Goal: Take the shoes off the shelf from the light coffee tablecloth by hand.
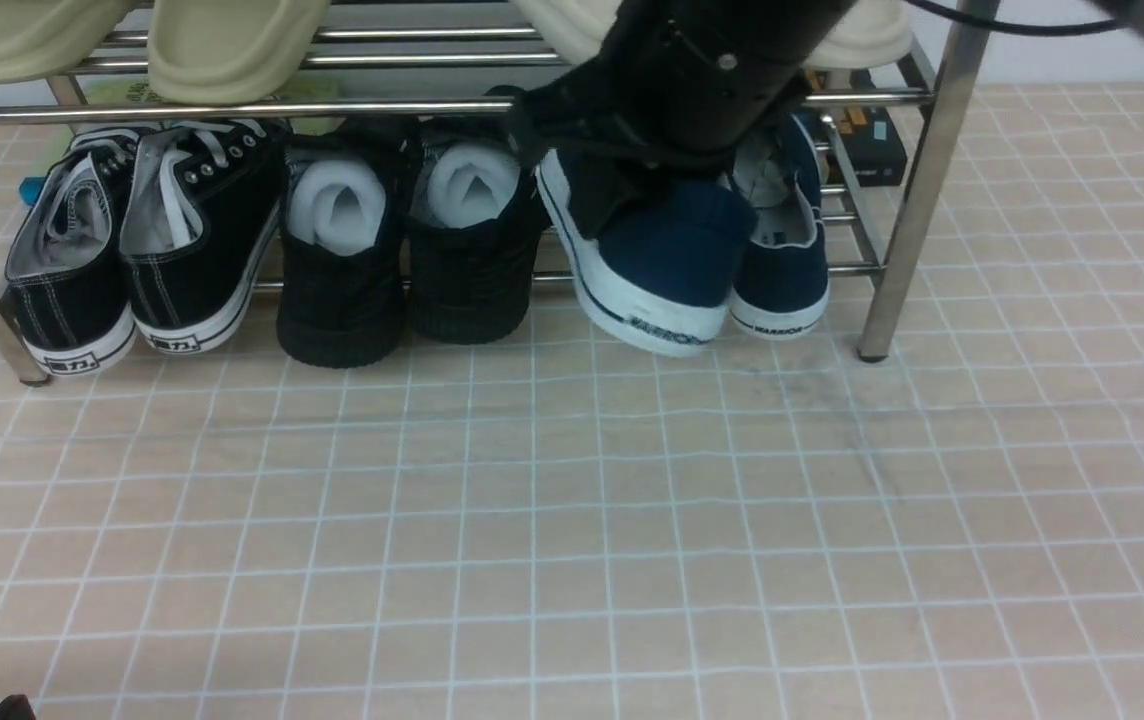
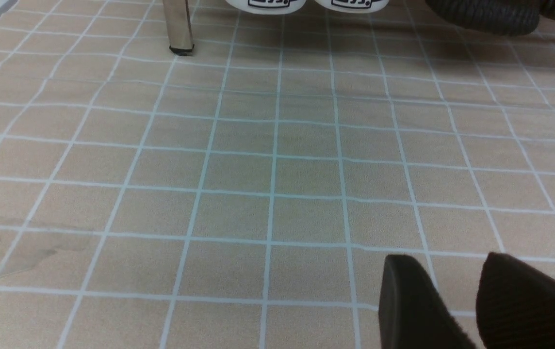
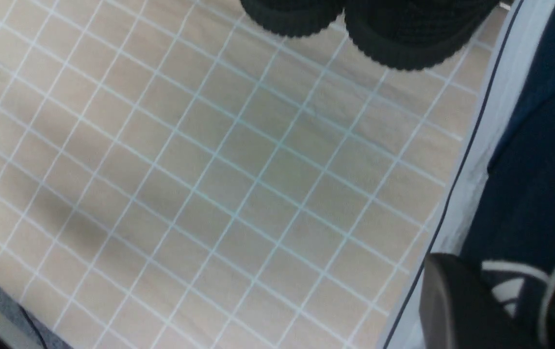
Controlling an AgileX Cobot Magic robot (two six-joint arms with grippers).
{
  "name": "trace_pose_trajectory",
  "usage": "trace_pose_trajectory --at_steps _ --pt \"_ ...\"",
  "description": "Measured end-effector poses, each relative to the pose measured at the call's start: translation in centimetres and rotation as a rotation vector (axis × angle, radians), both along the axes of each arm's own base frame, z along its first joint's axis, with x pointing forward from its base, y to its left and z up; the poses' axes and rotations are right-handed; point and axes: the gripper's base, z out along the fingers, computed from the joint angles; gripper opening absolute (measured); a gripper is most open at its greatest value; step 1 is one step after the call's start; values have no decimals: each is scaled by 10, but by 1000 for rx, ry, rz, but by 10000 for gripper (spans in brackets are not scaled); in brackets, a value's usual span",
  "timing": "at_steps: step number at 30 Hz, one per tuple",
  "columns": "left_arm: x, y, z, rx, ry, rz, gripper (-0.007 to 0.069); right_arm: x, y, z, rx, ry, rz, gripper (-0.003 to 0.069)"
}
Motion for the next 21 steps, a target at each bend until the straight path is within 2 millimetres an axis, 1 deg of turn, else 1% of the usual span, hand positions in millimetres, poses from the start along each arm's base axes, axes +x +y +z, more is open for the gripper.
trace_pose_trajectory --at_steps 2,3,5,6,7,8,11,13,14,16,17,18,21 --pt "0 0 0 0 0 0 241 -16 -7 2 -11 14 11 33" --pt "0 0 0 0 0 0 241 -18 -9 3 -12 15 10 33" --pt "0 0 0 0 0 0 241 -41 -17 5 -25 25 27 33" --pt "0 0 0 0 0 0 241 -42 -17 5 -26 26 30 33" --pt "0 0 0 0 0 0 241 -56 -19 3 -36 39 41 33" --pt "0 0 0 0 0 0 241 -64 -19 1 -41 52 52 33" --pt "0 0 0 0 0 0 241 -86 -10 -12 -71 104 87 33" --pt "0 0 0 0 0 0 241 -96 -3 -24 -101 138 108 33" --pt "0 0 0 0 0 0 241 -103 2 -34 -127 166 119 33" --pt "0 0 0 0 0 0 241 -112 10 -51 -163 205 118 33" --pt "0 0 0 0 0 0 241 -112 10 -52 -165 209 117 33" --pt "0 0 0 0 0 0 241 -114 15 -62 -180 218 103 33" --pt "0 0 0 -1 0 0 241 -106 24 -78 -184 194 37 33"
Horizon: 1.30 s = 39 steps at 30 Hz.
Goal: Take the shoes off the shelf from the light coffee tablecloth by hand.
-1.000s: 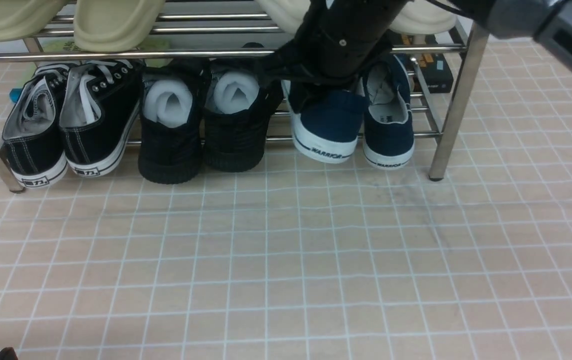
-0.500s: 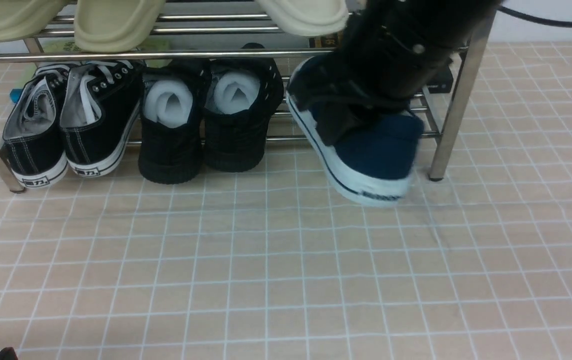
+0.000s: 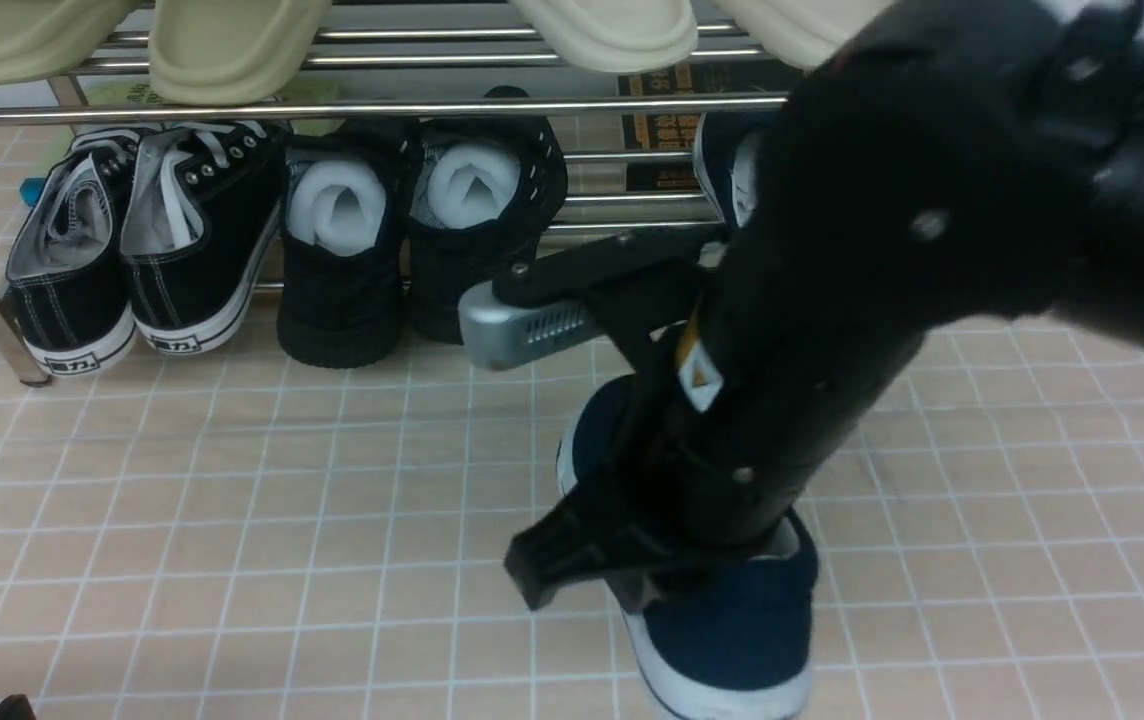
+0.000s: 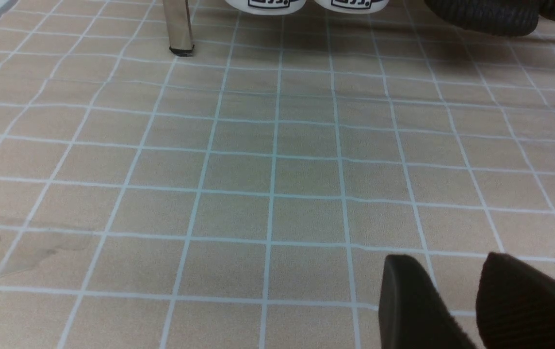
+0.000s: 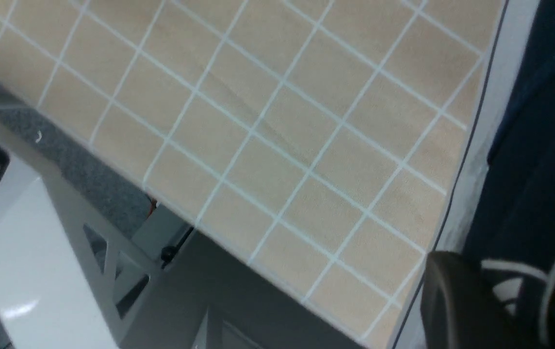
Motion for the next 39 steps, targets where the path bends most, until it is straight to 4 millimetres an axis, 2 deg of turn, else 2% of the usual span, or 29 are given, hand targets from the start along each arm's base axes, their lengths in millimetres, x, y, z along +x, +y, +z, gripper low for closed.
trace_pose_trajectory --at_steps 3,5,9,12,17,29,39 --pt "0 0 0 0 0 0 241 13 10 -13 8 -54 -50 33" --pt "0 0 0 0 0 0 241 26 19 -29 5 -100 -84 33" --pt "0 0 0 0 0 0 241 35 31 -51 7 -104 -102 33" --pt "0 0 0 0 0 0 241 43 43 -75 9 -97 -114 33" --pt "0 0 0 0 0 0 241 49 51 -96 4 -88 -125 34" --pt "0 0 0 0 0 0 241 50 53 -101 0 -80 -133 37" --pt "0 0 0 0 0 0 241 50 33 -75 -84 -171 -167 37"
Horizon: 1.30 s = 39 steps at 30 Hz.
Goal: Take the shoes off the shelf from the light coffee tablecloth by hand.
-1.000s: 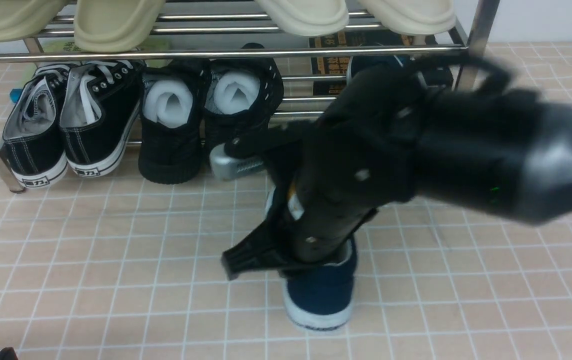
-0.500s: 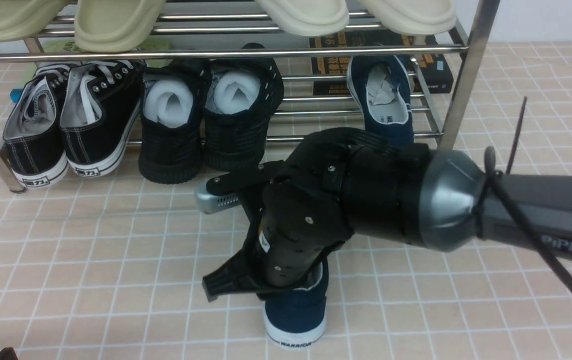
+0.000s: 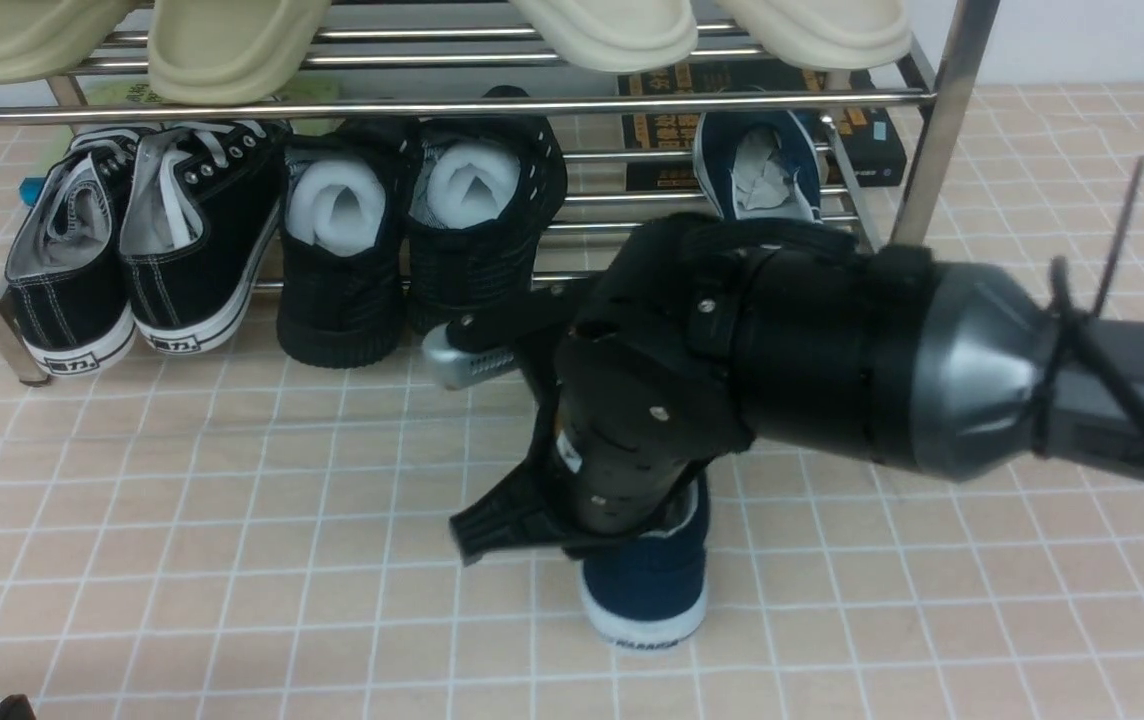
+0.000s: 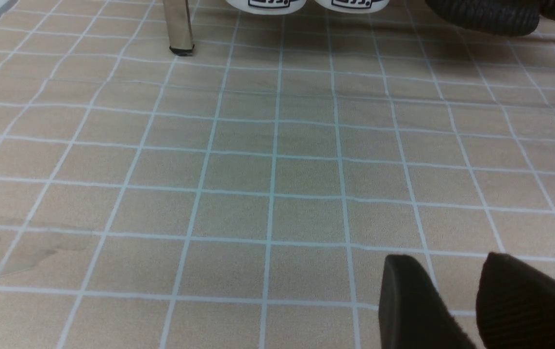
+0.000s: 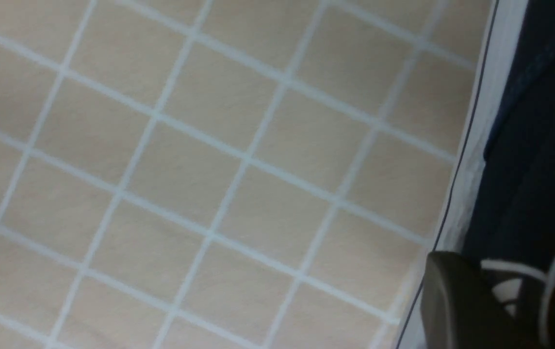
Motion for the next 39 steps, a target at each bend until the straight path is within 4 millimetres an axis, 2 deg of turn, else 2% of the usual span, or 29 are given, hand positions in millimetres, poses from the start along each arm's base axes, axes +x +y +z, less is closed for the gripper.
trace_pose_trajectory --at_steps 6,14,20,24,27,30,31,33,35,39 --pt "0 0 0 0 0 0 241 5 -3 -2 -18 -31 -65 39" --pt "0 0 0 0 0 0 241 8 2 -23 -47 7 -97 69" --pt "0 0 0 0 0 0 241 8 2 -25 -49 10 -97 190" --pt "0 0 0 0 0 0 241 6 1 -24 -60 35 -100 305" --pt "0 0 0 0 0 0 241 3 -1 -18 -64 61 -73 325" --pt "0 0 0 0 0 0 241 1 0 -4 -57 63 -26 318" --pt "0 0 0 0 0 0 241 0 0 11 -48 42 19 293" --pt "0 0 0 0 0 0 241 1 -1 22 -38 25 43 270" --pt "0 0 0 0 0 0 241 4 -5 47 -10 -15 66 190" --pt "0 0 0 0 0 0 241 20 -23 74 13 -58 42 56"
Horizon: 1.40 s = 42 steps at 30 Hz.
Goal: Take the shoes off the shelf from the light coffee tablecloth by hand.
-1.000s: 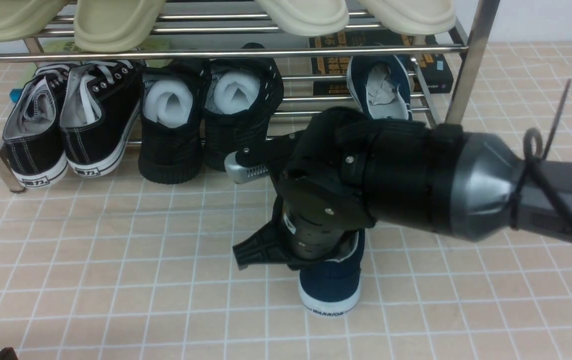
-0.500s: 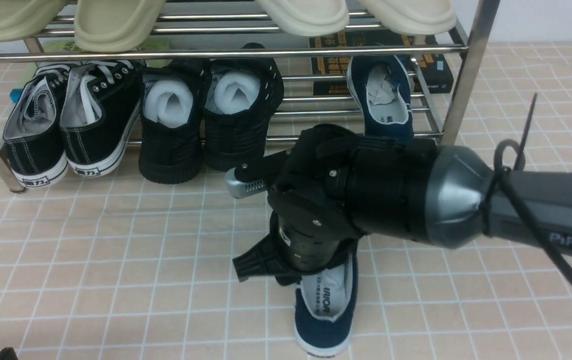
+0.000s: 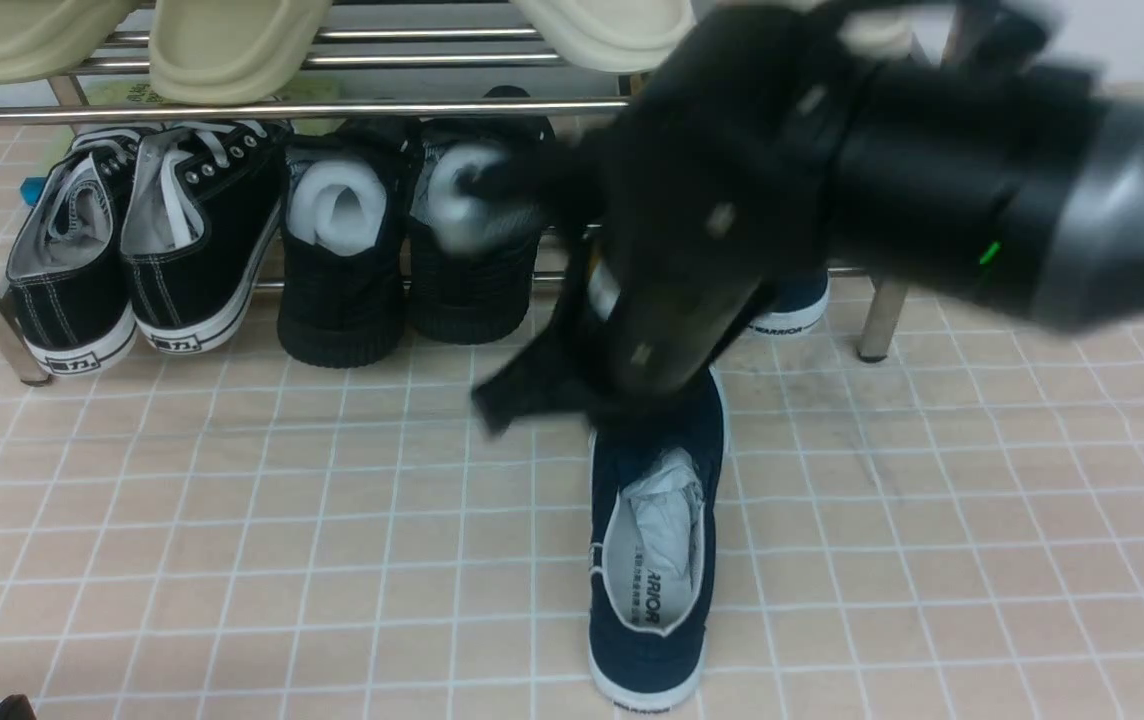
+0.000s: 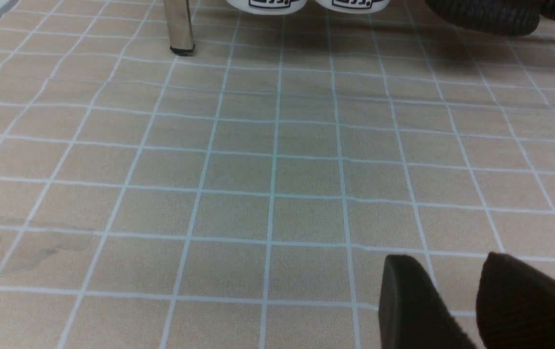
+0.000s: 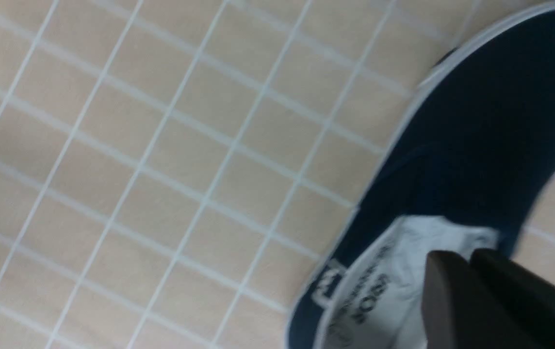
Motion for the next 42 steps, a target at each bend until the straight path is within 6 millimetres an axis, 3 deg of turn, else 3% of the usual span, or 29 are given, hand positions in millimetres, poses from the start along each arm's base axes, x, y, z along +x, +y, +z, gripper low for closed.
trace_pose_trajectory --at_steps 2,7,12,15,20,24,37,42 --pt "0 0 0 0 0 0 241 15 -16 6 2 -5 -51 -6" --pt "0 0 0 0 0 0 241 50 -53 2 -15 0 -172 -9" --pt "0 0 0 0 0 0 241 80 -77 -5 9 -38 -249 47" --pt "0 0 0 0 0 0 241 97 -87 -10 39 -78 -278 148" --pt "0 0 0 0 0 0 241 114 -90 -15 62 -170 -275 282" --pt "0 0 0 0 0 0 241 125 -86 -23 55 -247 -246 331" --pt "0 0 0 0 0 0 241 145 -78 -67 -25 -246 -210 332" --pt "0 0 0 0 0 0 241 146 -79 -68 -35 -250 -208 235"
